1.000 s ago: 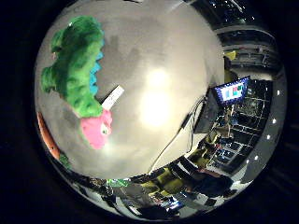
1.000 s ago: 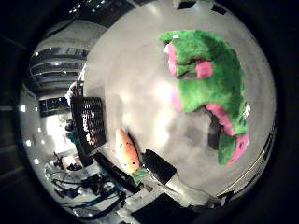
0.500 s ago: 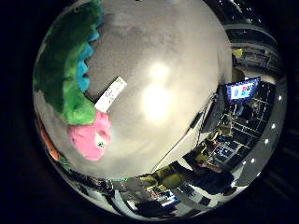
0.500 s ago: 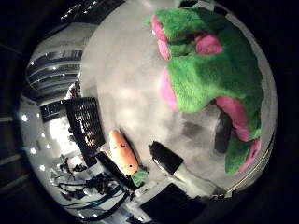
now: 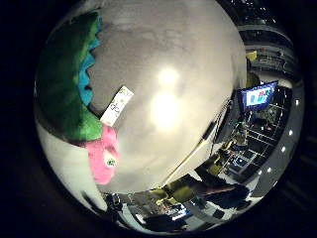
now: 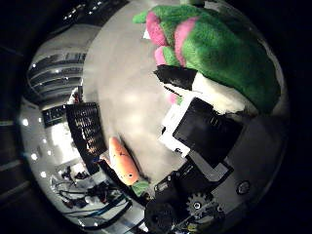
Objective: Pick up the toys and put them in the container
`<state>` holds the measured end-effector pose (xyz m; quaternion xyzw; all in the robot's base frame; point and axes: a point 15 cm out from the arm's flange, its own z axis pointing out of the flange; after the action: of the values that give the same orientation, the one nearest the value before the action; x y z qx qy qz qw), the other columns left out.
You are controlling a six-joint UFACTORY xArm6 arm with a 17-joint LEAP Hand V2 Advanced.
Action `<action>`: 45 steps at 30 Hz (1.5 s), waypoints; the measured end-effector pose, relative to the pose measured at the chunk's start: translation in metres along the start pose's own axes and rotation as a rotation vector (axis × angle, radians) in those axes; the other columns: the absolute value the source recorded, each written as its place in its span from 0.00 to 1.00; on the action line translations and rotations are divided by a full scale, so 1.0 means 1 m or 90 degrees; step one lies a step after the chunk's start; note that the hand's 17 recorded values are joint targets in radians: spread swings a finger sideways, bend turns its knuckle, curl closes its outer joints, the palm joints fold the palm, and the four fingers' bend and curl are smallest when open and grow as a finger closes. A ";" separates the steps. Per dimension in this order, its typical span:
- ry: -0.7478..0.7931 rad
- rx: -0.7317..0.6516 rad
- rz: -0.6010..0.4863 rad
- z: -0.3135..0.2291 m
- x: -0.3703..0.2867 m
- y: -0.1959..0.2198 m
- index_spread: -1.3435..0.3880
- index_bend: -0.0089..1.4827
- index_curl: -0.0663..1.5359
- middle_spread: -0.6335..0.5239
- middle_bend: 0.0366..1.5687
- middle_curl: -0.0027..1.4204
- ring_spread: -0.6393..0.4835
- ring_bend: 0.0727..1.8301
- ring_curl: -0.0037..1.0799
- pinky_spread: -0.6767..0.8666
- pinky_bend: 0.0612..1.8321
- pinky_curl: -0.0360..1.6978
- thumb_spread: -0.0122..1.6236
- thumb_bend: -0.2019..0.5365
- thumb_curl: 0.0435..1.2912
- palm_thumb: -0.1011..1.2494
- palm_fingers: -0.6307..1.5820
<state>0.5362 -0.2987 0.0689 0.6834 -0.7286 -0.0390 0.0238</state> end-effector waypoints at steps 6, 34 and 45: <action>0.007 0.031 0.021 -0.031 0.028 0.008 0.63 0.67 0.42 0.45 0.70 0.43 0.42 0.67 0.48 0.26 0.64 0.33 0.60 0.25 0.27 0.67 0.90; -0.021 0.111 -0.165 -0.228 -0.302 0.130 0.68 0.80 0.43 0.48 0.84 0.41 0.43 0.77 0.51 0.32 0.63 0.55 0.62 0.24 0.31 0.71 0.84; -0.052 0.104 -0.259 -0.210 -0.477 0.140 0.68 0.81 0.43 0.48 0.84 0.40 0.43 0.77 0.51 0.31 0.59 0.61 0.62 0.24 0.31 0.71 0.84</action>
<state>0.4460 0.1804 0.2992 0.8140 -0.5765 -0.0113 -0.0697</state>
